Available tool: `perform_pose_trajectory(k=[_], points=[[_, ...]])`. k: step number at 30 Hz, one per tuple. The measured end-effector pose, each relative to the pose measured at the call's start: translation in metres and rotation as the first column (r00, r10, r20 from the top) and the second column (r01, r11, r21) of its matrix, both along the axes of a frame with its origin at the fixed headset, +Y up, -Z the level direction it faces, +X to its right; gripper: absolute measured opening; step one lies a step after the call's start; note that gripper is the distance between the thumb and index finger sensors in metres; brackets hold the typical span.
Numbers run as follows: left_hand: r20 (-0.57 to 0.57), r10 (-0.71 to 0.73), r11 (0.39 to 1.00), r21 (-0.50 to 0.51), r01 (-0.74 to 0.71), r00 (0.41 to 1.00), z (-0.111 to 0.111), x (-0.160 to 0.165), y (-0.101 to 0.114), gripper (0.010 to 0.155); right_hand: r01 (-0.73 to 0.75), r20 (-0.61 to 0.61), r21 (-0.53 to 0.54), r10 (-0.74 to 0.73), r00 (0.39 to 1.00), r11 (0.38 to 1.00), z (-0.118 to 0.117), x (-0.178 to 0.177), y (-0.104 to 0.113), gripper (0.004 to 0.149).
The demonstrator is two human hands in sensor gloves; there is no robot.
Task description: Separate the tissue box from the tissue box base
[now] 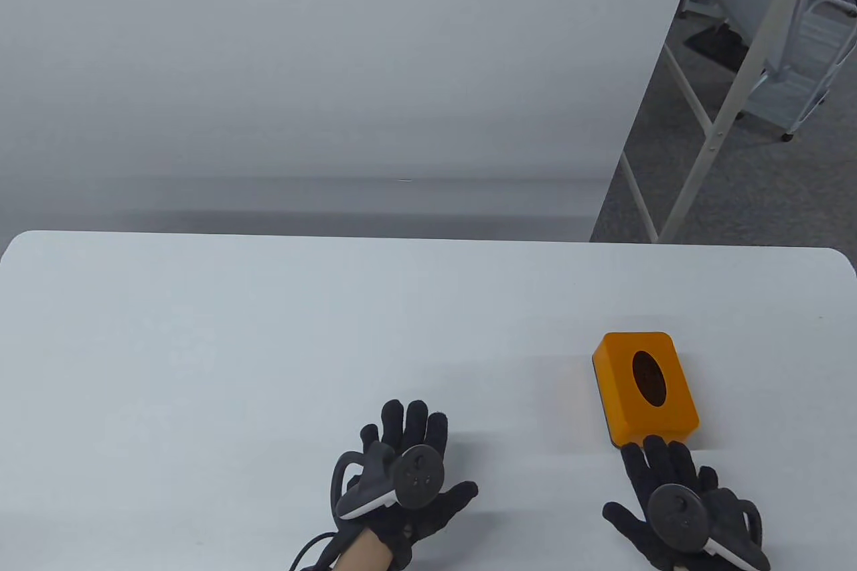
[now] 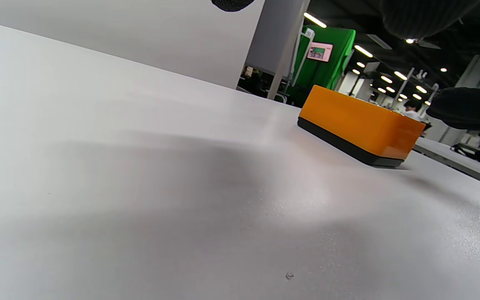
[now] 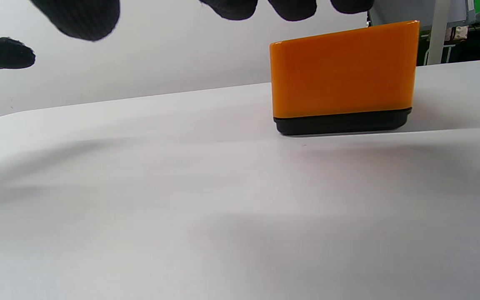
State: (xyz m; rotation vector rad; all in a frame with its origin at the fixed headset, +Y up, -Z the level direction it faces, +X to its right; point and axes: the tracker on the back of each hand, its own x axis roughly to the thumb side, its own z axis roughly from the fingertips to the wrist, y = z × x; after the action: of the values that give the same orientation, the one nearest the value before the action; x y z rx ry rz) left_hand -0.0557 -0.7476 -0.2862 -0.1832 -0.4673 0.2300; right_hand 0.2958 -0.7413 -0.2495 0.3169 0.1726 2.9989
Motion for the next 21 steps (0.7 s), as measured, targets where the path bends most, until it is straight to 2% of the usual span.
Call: perform_pose_trajectory(k=[3,6,8,10,13,16,20,21], points=[[0.006,0.001,1.000,0.001,-0.001,1.000,0.001,0.002,0.000,0.101,0.038,0.052,0.039,-0.040,0.998,0.999,-0.010,0.004,0.007,0.091],[-0.001,0.017,1.000,0.004,-0.017,1.000,0.001,0.001,0.001,0.101,0.053,0.147,0.034,-0.057,0.987,0.998,-0.031,0.008,0.012,0.092],[-0.013,0.031,0.999,0.005,-0.031,0.999,0.000,-0.002,0.003,0.101,0.018,0.225,-0.034,-0.010,0.974,0.999,-0.055,0.013,0.014,0.090],[-0.030,0.042,0.999,0.012,-0.042,0.999,-0.001,-0.006,0.004,0.101,-0.003,0.301,-0.079,0.027,0.953,0.997,-0.078,0.017,0.016,0.095],[-0.056,0.019,0.999,0.036,-0.017,0.998,-0.002,-0.010,0.006,0.101,-0.012,0.399,-0.050,0.030,0.917,0.999,-0.104,0.020,0.017,0.103],[-0.088,0.026,0.999,0.047,-0.022,0.996,-0.005,-0.017,0.007,0.101,0.002,0.465,-0.162,0.075,0.882,0.987,-0.129,0.018,0.010,0.109],[-0.100,0.049,0.998,0.040,-0.046,0.994,-0.006,-0.021,0.007,0.100,0.021,0.490,-0.327,0.151,0.858,0.945,-0.147,0.016,-0.006,0.117],[-0.101,0.057,0.998,0.038,-0.053,0.993,-0.005,-0.021,0.006,0.100,0.004,0.483,-0.334,0.168,0.859,0.942,-0.149,0.015,-0.009,0.119]])
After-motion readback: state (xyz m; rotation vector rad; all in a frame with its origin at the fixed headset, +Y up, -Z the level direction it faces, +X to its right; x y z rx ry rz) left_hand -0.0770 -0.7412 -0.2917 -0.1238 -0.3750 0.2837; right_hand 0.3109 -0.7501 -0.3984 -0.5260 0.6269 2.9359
